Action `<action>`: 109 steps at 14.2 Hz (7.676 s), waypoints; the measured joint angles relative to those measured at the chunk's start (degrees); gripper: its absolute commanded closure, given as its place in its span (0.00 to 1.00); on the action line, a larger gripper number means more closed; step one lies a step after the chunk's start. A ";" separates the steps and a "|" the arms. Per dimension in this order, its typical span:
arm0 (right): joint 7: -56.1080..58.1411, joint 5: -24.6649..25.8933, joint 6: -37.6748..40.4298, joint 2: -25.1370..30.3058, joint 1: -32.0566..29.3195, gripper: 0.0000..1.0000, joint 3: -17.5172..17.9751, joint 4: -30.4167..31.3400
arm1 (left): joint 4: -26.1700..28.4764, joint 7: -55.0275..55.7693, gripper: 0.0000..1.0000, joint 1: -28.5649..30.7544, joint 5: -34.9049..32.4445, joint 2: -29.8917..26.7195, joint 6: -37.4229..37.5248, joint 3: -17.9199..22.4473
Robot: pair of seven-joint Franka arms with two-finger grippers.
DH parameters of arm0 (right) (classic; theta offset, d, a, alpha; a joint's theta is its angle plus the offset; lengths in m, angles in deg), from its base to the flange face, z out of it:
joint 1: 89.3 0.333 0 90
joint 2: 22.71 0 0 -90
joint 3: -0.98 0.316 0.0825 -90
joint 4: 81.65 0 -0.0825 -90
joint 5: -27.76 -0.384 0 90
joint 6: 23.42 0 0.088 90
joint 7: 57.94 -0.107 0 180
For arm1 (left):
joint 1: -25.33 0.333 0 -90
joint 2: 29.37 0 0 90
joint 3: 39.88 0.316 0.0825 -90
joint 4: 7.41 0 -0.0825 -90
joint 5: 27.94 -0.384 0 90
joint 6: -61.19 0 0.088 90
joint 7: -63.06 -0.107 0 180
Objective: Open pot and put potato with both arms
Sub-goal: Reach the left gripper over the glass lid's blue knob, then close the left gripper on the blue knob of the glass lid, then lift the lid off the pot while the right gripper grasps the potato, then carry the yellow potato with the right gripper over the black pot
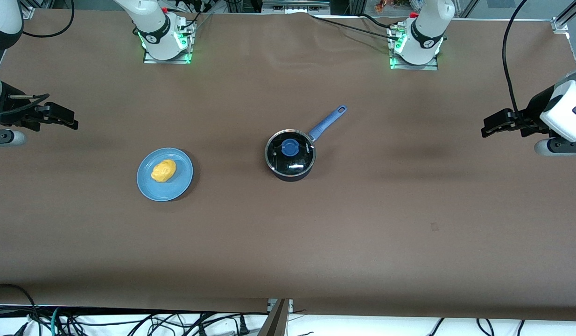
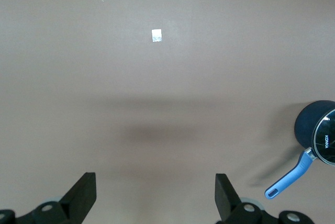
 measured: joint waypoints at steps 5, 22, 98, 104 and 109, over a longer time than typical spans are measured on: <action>0.00 0.00 0.00 0.00 0.00 0.00 -0.03 0.00 | 0.00 0.00 0.00 -0.07 0.00 0.00 0.14 -0.08; 0.00 0.15 0.04 -0.01 -0.01 0.00 -0.09 0.03 | 3.45 33.45 0.00 -17.25 0.80 16.79 -30.08 -15.19; -42.79 -0.01 -24.12 -17.24 10.82 0.69 5.11 12.08 | 15.82 -36.91 0.00 6.55 8.42 18.69 -28.15 8.38; -69.53 -0.65 -19.24 -20.18 21.66 0.69 11.60 0.43 | 10.56 -9.27 0.00 4.59 1.35 8.03 -12.83 -1.47; -88.68 -2.00 -24.15 -32.22 33.99 0.69 11.64 -8.72 | 3.34 -3.74 0.00 4.67 1.28 2.65 -3.57 -3.32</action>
